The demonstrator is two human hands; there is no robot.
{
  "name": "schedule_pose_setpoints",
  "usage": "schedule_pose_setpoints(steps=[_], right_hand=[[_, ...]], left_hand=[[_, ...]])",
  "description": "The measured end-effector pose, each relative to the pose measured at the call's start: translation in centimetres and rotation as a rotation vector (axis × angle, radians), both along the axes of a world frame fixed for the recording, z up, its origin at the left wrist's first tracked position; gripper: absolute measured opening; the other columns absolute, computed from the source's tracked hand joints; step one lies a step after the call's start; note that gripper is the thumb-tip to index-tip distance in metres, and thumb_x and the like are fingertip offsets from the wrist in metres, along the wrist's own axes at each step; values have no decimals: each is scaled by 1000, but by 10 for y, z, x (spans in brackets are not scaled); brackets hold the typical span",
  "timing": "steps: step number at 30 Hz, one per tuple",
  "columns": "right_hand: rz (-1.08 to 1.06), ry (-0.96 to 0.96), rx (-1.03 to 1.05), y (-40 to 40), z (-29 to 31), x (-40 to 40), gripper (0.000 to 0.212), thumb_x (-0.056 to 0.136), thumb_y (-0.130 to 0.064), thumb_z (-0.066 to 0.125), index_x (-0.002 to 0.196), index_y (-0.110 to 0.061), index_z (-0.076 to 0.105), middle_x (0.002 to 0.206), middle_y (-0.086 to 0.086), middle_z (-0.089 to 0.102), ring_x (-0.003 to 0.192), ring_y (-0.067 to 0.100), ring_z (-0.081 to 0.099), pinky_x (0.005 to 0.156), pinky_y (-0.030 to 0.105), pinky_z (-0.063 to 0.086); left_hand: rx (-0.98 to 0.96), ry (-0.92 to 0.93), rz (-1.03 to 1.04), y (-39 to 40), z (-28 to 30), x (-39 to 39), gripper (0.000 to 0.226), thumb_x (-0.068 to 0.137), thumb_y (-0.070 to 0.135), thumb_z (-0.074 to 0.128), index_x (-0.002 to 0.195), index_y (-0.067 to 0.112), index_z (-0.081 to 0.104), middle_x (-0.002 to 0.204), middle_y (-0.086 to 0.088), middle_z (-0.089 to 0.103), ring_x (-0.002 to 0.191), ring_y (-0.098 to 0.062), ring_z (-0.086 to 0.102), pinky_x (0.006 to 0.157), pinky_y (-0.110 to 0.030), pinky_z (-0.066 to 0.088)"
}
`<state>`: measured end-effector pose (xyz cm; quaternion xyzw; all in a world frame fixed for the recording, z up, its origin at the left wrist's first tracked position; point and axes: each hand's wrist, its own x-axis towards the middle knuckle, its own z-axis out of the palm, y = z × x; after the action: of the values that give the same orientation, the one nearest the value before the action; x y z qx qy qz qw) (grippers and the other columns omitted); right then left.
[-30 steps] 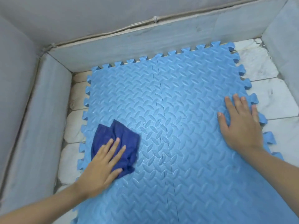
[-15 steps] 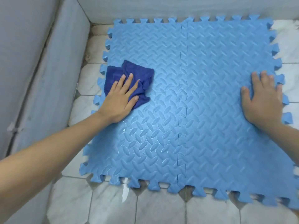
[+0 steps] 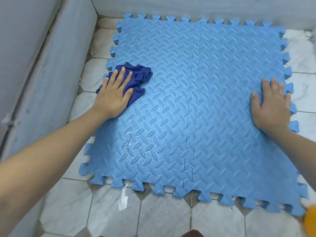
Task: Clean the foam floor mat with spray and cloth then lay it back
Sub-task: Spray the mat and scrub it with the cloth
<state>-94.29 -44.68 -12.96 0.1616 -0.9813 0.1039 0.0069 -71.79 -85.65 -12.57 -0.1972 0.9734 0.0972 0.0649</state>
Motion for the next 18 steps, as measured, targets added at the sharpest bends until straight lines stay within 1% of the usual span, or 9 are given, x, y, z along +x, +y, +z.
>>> schedule_pose_setpoints(steps=[2, 3, 5, 7, 9, 12, 14, 16, 18], right_hand=[[-2, -15, -33, -2, 4, -2, 61, 100, -46, 27, 153, -15, 26, 163, 12, 20, 151, 28, 12, 122, 51, 6], [6, -12, -40, -4, 4, -1, 61, 100, -45, 28, 153, -15, 26, 162, 12, 20, 151, 28, 13, 122, 50, 6], [21, -5, -39, -7, 4, 1, 59, 101, -43, 30, 153, -15, 27, 162, 12, 21, 151, 28, 13, 122, 48, 5], [36, -1, -36, -5, 2, 1, 58, 102, -42, 32, 153, -15, 27, 162, 11, 21, 151, 27, 12, 122, 47, 4], [45, -4, -35, -5, 2, 1, 58, 102, -43, 32, 153, -16, 27, 163, 10, 21, 152, 26, 12, 123, 46, 4], [33, 7, -35, -3, -2, 3, 58, 102, -43, 31, 153, -17, 27, 162, 9, 22, 151, 26, 13, 123, 47, 6], [43, 23, -43, -1, -3, 4, 57, 102, -43, 32, 152, -16, 29, 162, 9, 24, 151, 27, 15, 122, 49, 8], [34, 24, -53, -2, -3, 3, 57, 102, -43, 32, 152, -17, 29, 162, 9, 24, 151, 26, 15, 122, 48, 8], [22, 20, -51, -5, -3, 2, 58, 101, -44, 32, 153, -18, 29, 162, 8, 23, 151, 25, 14, 123, 46, 7]], left_hand=[[1, 15, -3, -1, 1, 18, 64, 96, 49, 15, 153, 22, 4, 162, 0, 0, 149, -20, -3, 120, -43, 2], [5, 23, -62, 3, 3, 39, 62, 96, 47, 18, 151, 25, 1, 162, 0, 0, 149, -20, -3, 120, -45, 4], [-14, -5, -220, 14, 7, 89, 61, 97, 44, 23, 151, 31, -2, 162, -3, 3, 149, -24, 0, 119, -49, 9], [-47, -63, -407, 34, 12, 127, 67, 94, 44, 30, 153, 31, 3, 162, -9, 8, 148, -32, 6, 117, -51, 11], [-57, -82, -608, 61, 17, 141, 73, 89, 45, 39, 154, 28, 11, 160, -13, 12, 147, -37, 10, 116, -52, 13], [-8, -66, -895, 103, 14, 103, 72, 87, 49, 44, 152, 32, 19, 160, -9, 13, 147, -34, 11, 117, -50, 12], [20, -8, -947, 123, 12, 49, 67, 89, 51, 42, 151, 35, 22, 161, -5, 13, 148, -30, 10, 118, -48, 10], [2, 41, -846, 132, 6, -15, 66, 91, 57, 36, 152, 36, 20, 162, -2, 10, 148, -28, 7, 119, -47, 7], [-11, 66, -635, 130, 1, -83, 68, 90, 64, 28, 152, 39, 13, 162, -1, 6, 149, -28, 3, 119, -48, 5]])
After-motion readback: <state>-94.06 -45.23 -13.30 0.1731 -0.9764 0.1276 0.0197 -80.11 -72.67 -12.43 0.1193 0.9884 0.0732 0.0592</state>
